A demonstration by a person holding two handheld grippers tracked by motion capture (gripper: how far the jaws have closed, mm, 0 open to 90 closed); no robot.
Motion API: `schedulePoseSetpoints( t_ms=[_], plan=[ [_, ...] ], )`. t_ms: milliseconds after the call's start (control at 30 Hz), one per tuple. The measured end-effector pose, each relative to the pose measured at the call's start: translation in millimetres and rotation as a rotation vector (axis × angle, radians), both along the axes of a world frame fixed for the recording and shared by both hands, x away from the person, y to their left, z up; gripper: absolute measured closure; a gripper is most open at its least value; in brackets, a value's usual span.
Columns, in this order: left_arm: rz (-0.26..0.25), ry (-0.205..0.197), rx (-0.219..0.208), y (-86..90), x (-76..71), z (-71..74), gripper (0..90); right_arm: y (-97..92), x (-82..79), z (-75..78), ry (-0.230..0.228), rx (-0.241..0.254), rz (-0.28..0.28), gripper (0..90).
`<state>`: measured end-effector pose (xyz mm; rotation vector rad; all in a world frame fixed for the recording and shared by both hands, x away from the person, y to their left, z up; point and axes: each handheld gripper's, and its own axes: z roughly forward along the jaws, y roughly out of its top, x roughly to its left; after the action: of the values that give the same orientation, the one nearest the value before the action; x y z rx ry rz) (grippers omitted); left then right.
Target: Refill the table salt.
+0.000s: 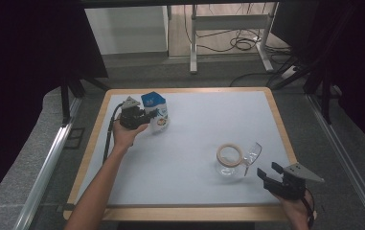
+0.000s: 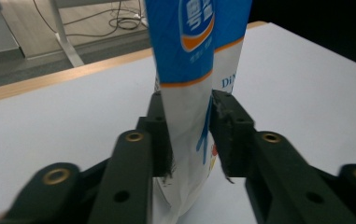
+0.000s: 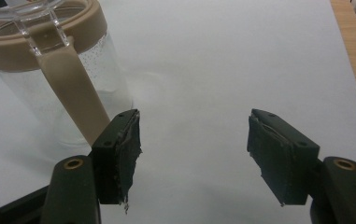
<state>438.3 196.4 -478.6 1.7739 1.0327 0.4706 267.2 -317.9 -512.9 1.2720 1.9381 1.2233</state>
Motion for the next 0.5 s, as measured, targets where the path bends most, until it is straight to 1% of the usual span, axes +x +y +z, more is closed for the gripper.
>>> schedulePoseSetpoints(
  t_ms=[33,100,167,233,333,433,500],
  plan=[
    [-0.006,0.011,-0.009,0.1,0.7,-1.2,74.4,0.2,0.1,0.0,0.000,-0.001,0.000,35.2],
    [-0.011,0.016,-0.021,0.4,1.1,-2.6,76.3,0.1,0.2,0.1,0.002,0.000,0.002,35.2],
    [-0.013,0.015,-0.015,0.2,1.1,-2.5,79.5,0.1,0.4,-0.1,0.000,0.000,0.001,35.1],
    [-0.015,0.022,-0.023,0.6,1.4,-2.7,82.2,-0.1,0.4,0.0,-0.001,0.000,0.000,35.1],
    [-0.015,0.027,-0.023,1.0,2.0,-2.9,88.5,-0.4,-0.1,0.6,-0.002,0.002,-0.002,35.2],
    [-0.019,0.028,-0.029,0.6,2.4,-2.4,90.0,-1.4,-0.6,1.6,-0.005,0.001,-0.006,35.2],
    [-0.020,0.028,-0.040,0.1,2.8,-2.3,90.0,-2.0,-0.9,2.2,-0.013,0.002,-0.011,35.1]
  ],
)
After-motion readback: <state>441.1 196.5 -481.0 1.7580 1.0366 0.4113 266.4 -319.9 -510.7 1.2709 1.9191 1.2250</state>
